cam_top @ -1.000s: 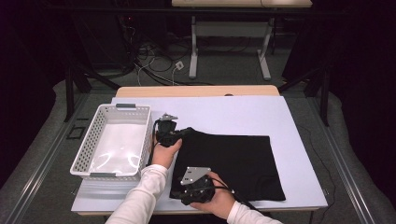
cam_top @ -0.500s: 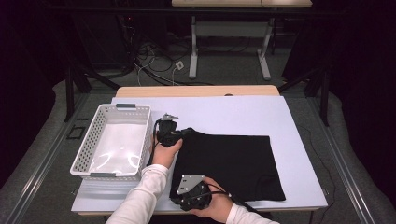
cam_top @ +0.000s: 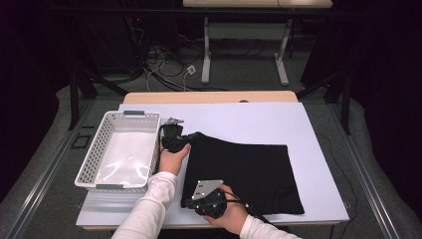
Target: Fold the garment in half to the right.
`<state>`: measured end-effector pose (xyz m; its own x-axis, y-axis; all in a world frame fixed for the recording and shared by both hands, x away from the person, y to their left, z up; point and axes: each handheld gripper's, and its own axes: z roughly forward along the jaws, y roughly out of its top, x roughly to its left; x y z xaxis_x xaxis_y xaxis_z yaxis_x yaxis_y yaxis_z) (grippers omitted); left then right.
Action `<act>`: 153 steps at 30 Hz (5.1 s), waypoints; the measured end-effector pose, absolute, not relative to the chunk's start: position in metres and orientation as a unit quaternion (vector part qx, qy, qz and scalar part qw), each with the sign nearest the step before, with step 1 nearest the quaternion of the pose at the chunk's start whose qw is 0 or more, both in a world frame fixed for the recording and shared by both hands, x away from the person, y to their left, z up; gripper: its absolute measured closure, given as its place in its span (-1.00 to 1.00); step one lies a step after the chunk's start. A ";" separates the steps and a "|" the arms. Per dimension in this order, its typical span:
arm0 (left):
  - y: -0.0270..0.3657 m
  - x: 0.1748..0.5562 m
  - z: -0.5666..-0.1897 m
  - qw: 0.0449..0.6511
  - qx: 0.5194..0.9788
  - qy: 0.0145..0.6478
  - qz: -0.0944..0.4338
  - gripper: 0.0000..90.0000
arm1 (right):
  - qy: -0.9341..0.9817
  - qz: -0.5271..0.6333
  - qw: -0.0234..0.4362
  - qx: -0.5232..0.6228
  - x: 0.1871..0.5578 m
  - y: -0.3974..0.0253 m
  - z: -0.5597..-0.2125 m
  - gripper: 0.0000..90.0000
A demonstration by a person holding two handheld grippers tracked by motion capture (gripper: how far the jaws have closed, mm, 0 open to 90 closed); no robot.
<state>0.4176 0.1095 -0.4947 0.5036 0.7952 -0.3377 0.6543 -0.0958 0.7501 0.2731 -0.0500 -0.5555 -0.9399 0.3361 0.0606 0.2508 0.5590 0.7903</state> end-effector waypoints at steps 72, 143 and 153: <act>0.105 0.444 -0.420 0.493 0.702 0.498 0.128 0.96 | 0.793 0.580 0.080 0.170 0.286 -0.100 -0.461 0.95; 0.069 0.433 -0.480 0.496 0.714 0.475 0.136 -0.14 | 0.778 0.507 0.118 0.351 0.273 -0.239 -0.526 0.27; 0.084 0.425 -0.491 0.494 0.707 0.486 0.140 -0.19 | 0.784 0.504 0.175 0.317 0.274 -0.232 -0.531 0.04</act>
<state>0.4253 0.0835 -0.4915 0.4882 0.8257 -0.2826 0.5498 -0.0395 0.8344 0.2744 -0.2325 -0.5311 -0.7378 0.6736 0.0441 0.3204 0.2918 0.9012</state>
